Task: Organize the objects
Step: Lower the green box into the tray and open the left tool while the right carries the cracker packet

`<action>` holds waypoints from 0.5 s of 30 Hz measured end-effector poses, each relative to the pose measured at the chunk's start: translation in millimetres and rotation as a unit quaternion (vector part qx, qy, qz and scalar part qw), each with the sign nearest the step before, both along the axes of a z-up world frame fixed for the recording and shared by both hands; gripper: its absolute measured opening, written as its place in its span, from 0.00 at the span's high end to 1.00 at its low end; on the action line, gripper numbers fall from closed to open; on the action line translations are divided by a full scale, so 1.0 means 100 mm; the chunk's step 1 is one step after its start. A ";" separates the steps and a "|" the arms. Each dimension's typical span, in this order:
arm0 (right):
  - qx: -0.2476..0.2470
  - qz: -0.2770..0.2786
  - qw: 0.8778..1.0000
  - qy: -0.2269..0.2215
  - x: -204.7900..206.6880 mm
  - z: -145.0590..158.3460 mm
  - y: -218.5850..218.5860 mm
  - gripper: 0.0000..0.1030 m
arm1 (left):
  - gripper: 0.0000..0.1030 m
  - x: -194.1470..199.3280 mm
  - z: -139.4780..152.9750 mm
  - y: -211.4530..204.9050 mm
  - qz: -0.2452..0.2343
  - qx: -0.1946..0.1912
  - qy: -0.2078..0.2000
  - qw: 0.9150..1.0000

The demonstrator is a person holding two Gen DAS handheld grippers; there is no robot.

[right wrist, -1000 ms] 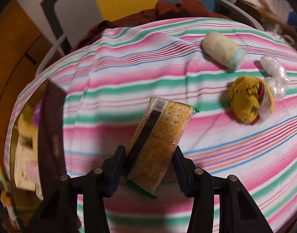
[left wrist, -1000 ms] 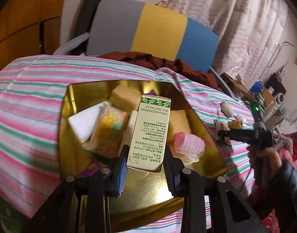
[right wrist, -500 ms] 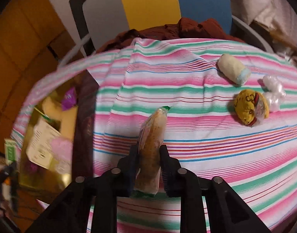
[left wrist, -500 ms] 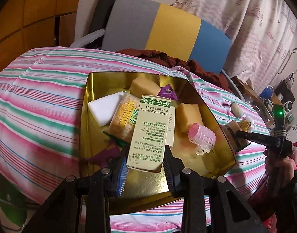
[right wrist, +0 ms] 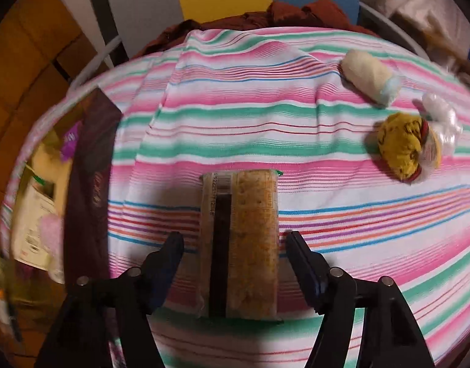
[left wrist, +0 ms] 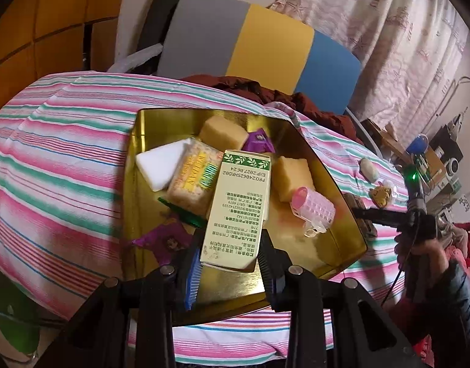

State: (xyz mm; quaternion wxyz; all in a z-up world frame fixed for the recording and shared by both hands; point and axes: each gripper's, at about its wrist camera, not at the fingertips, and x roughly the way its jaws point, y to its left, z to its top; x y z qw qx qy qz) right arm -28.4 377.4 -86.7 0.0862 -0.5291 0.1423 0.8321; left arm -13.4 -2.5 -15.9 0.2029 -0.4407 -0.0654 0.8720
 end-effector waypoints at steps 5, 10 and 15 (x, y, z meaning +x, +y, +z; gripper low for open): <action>0.044 0.019 0.999 0.001 0.04 0.05 -0.15 0.54 | 0.68 0.00 0.00 -0.22 0.037 0.008 -0.002 0.999; 0.022 0.018 0.999 0.039 0.17 0.27 -0.17 0.54 | 0.68 -0.03 -0.06 -0.30 0.054 0.030 -0.019 0.998; -0.013 0.047 0.994 0.094 0.24 0.67 -0.40 0.54 | 0.66 -0.06 -0.09 -0.22 0.046 0.051 -0.029 0.997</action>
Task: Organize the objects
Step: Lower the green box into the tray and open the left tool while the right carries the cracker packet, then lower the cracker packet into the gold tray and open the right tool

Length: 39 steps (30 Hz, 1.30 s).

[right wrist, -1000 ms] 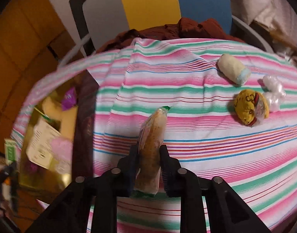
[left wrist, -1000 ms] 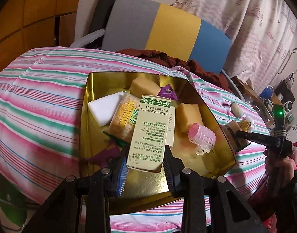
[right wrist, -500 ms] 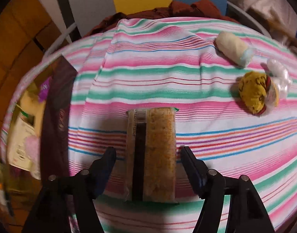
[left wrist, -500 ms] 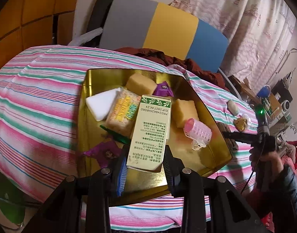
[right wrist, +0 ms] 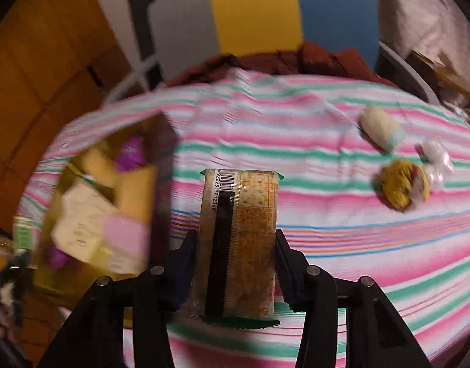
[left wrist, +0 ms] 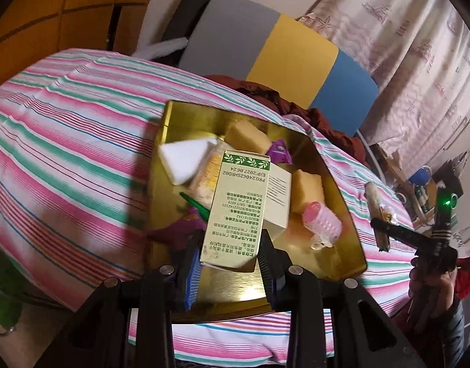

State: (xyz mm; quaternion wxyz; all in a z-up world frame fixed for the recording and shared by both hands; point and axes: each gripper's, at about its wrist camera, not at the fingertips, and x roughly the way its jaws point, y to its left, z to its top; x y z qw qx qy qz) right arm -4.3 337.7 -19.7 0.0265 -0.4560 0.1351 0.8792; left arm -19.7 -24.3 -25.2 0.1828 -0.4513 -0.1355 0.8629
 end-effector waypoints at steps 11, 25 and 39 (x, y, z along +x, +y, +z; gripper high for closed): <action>-0.077 0.156 0.984 0.039 -0.15 0.20 -1.09 0.22 | 0.49 0.03 0.00 0.08 0.004 -0.036 0.007 0.999; 0.085 0.123 0.976 0.157 0.17 0.38 -1.33 0.00 | 0.42 0.18 0.35 0.27 0.029 -0.149 0.128 0.980; 0.107 0.084 0.983 0.123 0.20 0.23 -1.15 0.02 | 0.42 0.16 0.50 0.52 0.019 -0.158 0.157 0.975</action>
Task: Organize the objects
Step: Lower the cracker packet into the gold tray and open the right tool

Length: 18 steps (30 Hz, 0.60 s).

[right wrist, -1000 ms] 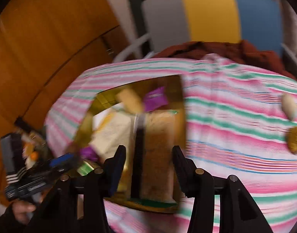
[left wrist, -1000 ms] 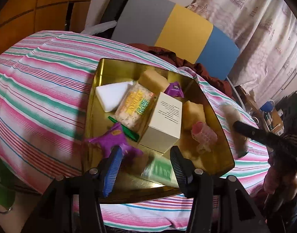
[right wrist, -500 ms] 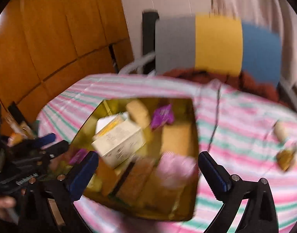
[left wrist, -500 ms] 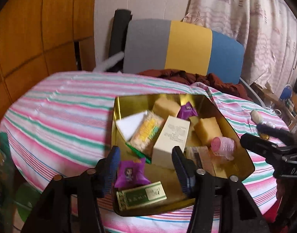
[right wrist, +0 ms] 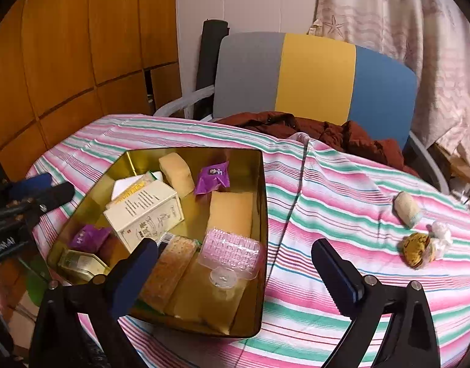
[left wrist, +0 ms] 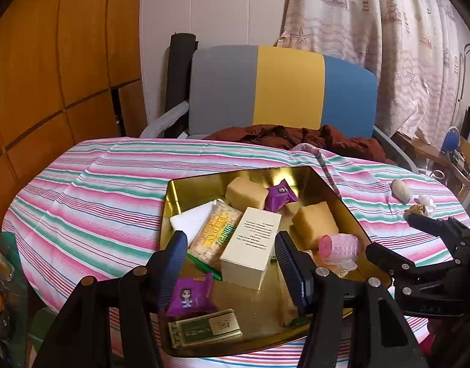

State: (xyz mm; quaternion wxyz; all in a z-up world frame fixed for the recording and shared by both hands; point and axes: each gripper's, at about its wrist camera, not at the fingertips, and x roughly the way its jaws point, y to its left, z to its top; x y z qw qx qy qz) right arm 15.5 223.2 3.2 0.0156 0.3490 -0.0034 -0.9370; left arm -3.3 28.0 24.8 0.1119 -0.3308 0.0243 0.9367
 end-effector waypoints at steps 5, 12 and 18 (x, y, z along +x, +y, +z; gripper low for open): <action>-0.018 0.017 1.000 -0.017 0.01 -0.05 0.03 0.00 | 0.42 -0.01 -0.03 0.04 0.007 -0.014 -0.002 1.000; -0.011 0.015 1.000 -0.024 0.01 -0.10 0.08 0.00 | 0.42 0.00 -0.11 0.13 -0.004 -0.024 -0.016 1.000; -0.002 -0.002 0.999 -0.033 -0.02 -0.10 0.24 0.00 | 0.41 0.05 -0.19 0.26 -0.034 -0.024 -0.029 0.999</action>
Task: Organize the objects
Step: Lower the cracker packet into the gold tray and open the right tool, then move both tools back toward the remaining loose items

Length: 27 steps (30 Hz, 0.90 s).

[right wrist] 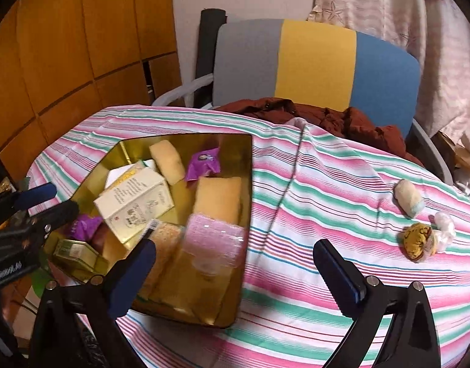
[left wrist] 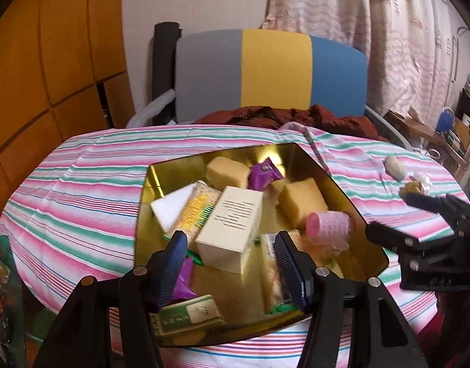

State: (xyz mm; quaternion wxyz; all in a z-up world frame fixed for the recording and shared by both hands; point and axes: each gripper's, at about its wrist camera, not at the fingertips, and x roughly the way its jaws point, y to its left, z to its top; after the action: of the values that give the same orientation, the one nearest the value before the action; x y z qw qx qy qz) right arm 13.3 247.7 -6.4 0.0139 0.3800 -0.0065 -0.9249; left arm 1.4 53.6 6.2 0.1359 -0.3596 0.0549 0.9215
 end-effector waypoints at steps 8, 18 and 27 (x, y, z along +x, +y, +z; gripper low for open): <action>-0.022 -0.071 0.997 -0.016 -0.04 0.03 0.62 0.00 | 0.36 0.02 -0.03 0.11 -0.044 0.022 -0.016 0.999; -0.052 -0.215 0.975 -0.017 0.07 0.10 1.99 0.00 | 0.25 -0.03 -0.02 0.30 -0.075 0.026 -0.031 0.996; -0.228 -0.467 0.854 0.004 0.73 -0.22 3.42 0.00 | 0.19 -0.09 0.14 0.71 -0.136 0.046 -0.029 0.989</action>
State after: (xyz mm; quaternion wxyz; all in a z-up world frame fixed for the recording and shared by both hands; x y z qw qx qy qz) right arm 86.5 590.0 -28.2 -0.3331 0.3151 -0.3938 -0.7967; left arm -7.3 124.6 20.3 0.2775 -0.3692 0.0567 0.8851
